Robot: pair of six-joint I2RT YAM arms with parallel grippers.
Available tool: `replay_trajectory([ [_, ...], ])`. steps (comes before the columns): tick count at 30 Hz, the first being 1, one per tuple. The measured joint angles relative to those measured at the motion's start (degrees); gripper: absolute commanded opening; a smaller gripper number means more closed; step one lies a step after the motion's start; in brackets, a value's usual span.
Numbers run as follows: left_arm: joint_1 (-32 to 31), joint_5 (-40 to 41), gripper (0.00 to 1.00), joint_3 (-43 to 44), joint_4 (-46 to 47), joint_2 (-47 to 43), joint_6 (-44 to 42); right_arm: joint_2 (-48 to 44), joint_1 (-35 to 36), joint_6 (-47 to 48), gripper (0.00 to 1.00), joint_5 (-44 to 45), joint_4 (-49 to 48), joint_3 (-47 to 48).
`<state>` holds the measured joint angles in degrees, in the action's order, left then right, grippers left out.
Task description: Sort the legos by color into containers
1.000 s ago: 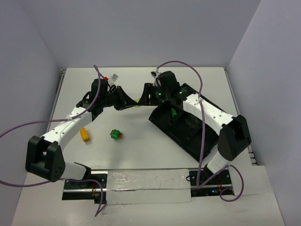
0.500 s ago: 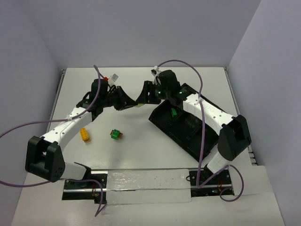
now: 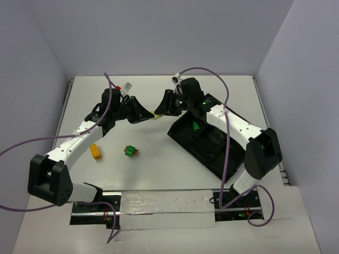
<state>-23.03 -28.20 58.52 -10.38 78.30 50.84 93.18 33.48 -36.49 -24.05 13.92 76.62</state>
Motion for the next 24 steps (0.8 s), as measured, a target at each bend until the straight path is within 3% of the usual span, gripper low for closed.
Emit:
replay_trajectory([
  [9,-0.1,0.1,0.00,0.0,-0.2,-0.8,-0.1,0.8,0.0,-1.6,0.45,-1.4,-1.9,0.0],
  [11,-0.1,0.2,0.00,0.0,-0.5,-0.9,-0.1,1.3,0.0,-1.6,0.31,-1.7,-2.3,0.0],
  [14,0.0,0.5,0.00,0.0,-0.8,-0.9,0.0,1.5,0.0,-1.5,0.03,-1.9,-2.5,0.0],
  [15,0.0,0.5,0.00,0.0,-0.8,-0.9,0.0,1.5,0.0,-1.5,0.00,-1.9,-2.6,-0.1],
  [24,-0.3,0.5,0.00,-0.9,-0.7,-1.1,0.0,-0.2,-0.4,-2.5,0.00,-0.8,-4.1,-3.4],
])
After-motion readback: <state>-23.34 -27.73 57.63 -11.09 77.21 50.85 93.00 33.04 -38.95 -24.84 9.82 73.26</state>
